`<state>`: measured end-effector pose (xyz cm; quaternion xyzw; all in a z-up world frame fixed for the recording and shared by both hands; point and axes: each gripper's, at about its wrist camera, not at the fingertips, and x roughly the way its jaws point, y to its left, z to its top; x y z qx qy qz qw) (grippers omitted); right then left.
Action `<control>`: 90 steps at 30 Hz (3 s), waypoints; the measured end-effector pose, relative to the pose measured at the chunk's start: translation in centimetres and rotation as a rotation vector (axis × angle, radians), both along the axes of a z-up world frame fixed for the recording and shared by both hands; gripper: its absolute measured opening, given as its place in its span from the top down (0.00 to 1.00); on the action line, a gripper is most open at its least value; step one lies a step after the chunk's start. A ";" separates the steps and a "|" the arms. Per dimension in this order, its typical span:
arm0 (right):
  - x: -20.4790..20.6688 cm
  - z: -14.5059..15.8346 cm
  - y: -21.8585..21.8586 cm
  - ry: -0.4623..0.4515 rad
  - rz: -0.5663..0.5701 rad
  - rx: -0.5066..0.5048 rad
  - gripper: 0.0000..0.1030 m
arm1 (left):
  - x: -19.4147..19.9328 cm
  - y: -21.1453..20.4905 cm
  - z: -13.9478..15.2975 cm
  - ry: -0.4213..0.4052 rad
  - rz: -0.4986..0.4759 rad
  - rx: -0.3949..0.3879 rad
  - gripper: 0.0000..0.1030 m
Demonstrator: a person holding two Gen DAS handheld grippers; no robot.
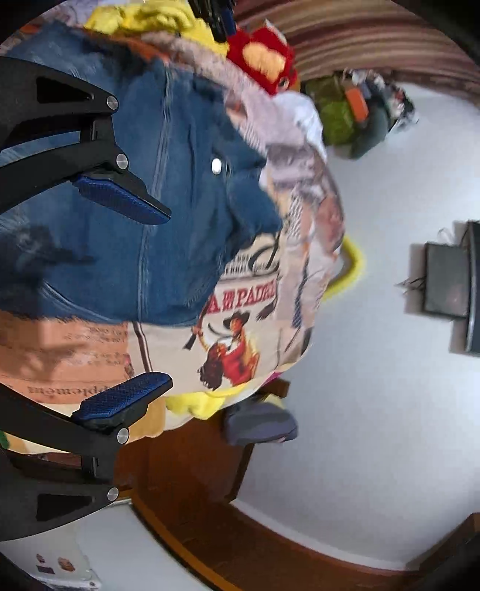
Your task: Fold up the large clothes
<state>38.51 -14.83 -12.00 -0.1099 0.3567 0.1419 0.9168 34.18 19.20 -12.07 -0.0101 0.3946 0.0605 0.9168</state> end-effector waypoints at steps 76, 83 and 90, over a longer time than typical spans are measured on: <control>1.8 1.5 -2.0 0.107 -0.028 0.323 0.90 | -1.3 3.9 1.2 -0.087 0.080 -0.379 0.86; 8.7 -0.2 0.9 0.090 -0.063 0.258 0.90 | 5.1 5.4 -0.2 -0.060 0.118 -0.337 0.86; 15.2 -5.7 2.2 0.171 -0.131 0.255 0.90 | 10.7 6.7 -5.1 0.026 0.156 -0.283 0.86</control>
